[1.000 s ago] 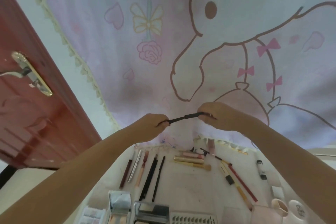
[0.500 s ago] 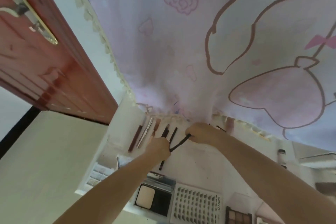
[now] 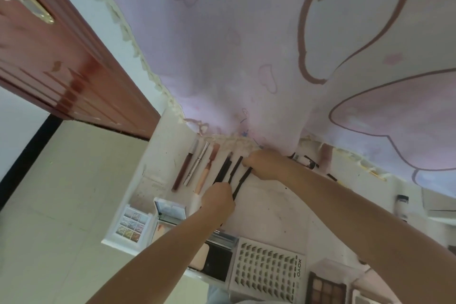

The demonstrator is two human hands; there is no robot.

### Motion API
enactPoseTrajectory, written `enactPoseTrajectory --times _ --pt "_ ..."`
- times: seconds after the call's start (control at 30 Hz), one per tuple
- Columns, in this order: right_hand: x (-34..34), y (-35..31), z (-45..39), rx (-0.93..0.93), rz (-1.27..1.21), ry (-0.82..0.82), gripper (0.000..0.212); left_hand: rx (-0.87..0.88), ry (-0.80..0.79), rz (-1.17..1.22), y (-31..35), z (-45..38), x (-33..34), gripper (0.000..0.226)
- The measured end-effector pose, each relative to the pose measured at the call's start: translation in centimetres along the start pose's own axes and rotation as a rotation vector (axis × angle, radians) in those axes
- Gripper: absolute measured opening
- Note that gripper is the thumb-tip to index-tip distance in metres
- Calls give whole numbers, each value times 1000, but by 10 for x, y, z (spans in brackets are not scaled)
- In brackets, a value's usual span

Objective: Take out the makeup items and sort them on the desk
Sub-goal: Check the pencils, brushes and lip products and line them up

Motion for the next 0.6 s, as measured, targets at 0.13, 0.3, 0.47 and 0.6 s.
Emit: enactPoseTrajectory --times 0.13,0.3,0.47,0.6 --pt "-16 8 19 38 -181 119 32 13 39 -53 4 4 -2 23" --pt "-18 55 86 211 -453 297 19 72 110 -128 15 11 -15 24" --pt "14 101 153 480 -501 263 25 166 180 -165 37 16 -28 28" --pt "38 110 171 586 -475 183 29 257 206 -220 63 17 -29 30"
Point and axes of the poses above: each hand's wrist, its own z-axis away from the middle knuckle, its own x-axis out of the palm, y = z × x, the point moved 10 cm from there along -z, towards the middle knuckle
